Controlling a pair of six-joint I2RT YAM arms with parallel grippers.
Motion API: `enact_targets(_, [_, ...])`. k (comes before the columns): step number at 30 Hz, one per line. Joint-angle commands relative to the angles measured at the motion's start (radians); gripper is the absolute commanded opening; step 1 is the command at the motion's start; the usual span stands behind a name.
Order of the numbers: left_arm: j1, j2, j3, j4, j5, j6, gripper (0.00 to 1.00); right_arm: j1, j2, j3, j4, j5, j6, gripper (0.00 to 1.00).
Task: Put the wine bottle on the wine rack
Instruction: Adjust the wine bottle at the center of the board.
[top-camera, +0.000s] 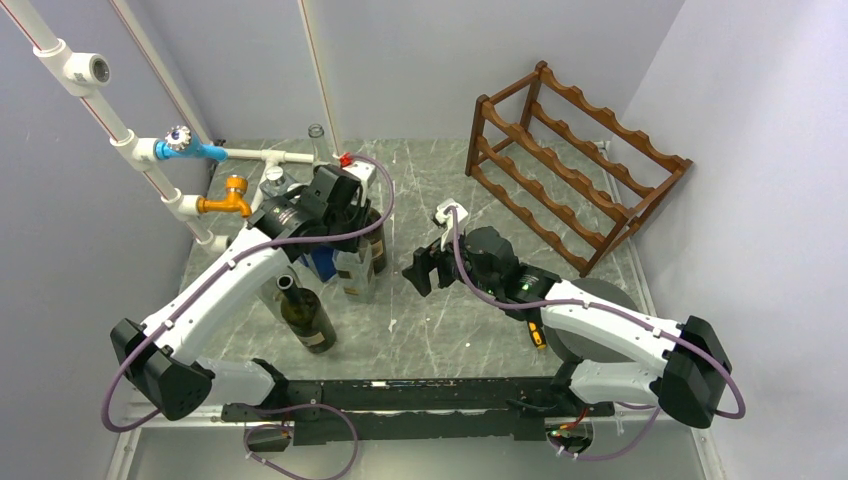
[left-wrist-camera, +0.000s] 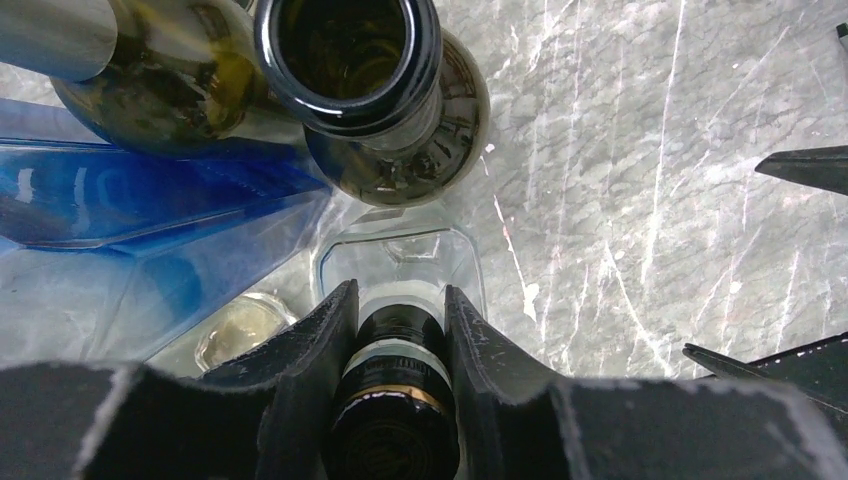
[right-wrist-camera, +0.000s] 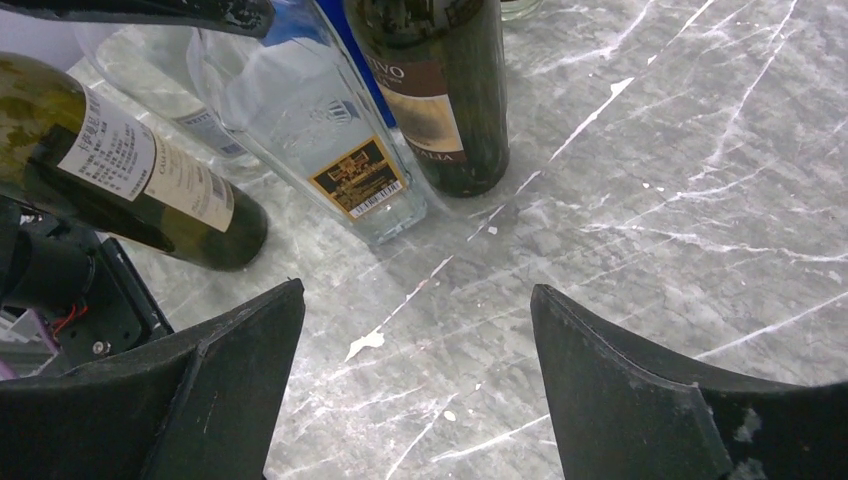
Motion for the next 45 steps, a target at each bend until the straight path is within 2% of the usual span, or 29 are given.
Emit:
enact_targets(1, [-0.001, -0.032, 0.062, 0.023, 0.055, 0.004, 0.14, 0.001, -0.006, -0.004, -0.002, 0.012, -0.023, 0.87])
enact_targets(5, [-0.001, -0.033, 0.079, 0.048, 0.127, 0.000, 0.00, 0.001, -0.025, -0.027, 0.022, 0.010, -0.019, 0.90])
enact_targets(7, [0.000, -0.030, 0.088, 0.062, 0.151, -0.011, 0.00, 0.001, -0.024, -0.017, 0.012, 0.013, -0.026, 0.92])
enact_targets(8, [0.000, -0.029, 0.094, 0.067, 0.178, -0.015, 0.00, 0.001, -0.023, -0.005, -0.008, 0.012, -0.032, 0.99])
enact_targets(9, [0.000, -0.033, 0.093, 0.079, 0.201, -0.019, 0.00, 0.002, -0.021, 0.002, -0.019, 0.014, -0.039, 1.00])
enact_targets(14, [-0.001, -0.071, 0.025, 0.188, 0.282, -0.067, 0.00, 0.001, -0.028, -0.023, -0.009, 0.059, -0.039, 1.00])
enact_targets(19, [-0.001, -0.110, -0.052, 0.302, 0.302, -0.129, 0.00, 0.001, -0.053, -0.091, 0.095, -0.087, -0.081, 0.99])
enact_targets(22, [0.000, -0.140, -0.090, 0.353, 0.328, -0.170, 0.00, 0.001, -0.051, -0.075, 0.088, -0.150, -0.120, 0.98])
enact_targets(27, [-0.001, -0.264, -0.265, 0.548, 0.374, -0.196, 0.00, 0.002, -0.057, -0.083, 0.118, -0.169, -0.178, 0.98])
enact_targets(31, [-0.001, -0.311, -0.312, 0.561, 0.349, -0.170, 0.00, 0.002, -0.074, -0.106, 0.158, -0.199, -0.193, 0.98])
enact_targets(34, [-0.001, -0.297, -0.289, 0.524, 0.340, -0.156, 0.00, 0.001, -0.077, -0.151, 0.226, -0.188, -0.213, 0.98])
enact_targets(40, [-0.001, -0.292, -0.277, 0.518, 0.374, -0.149, 0.00, 0.003, -0.046, -0.180, 0.313, -0.234, -0.271, 0.99])
enact_targets(45, [-0.001, -0.285, -0.252, 0.500, 0.422, -0.135, 0.00, 0.008, -0.038, -0.199, 0.379, -0.197, -0.272, 1.00])
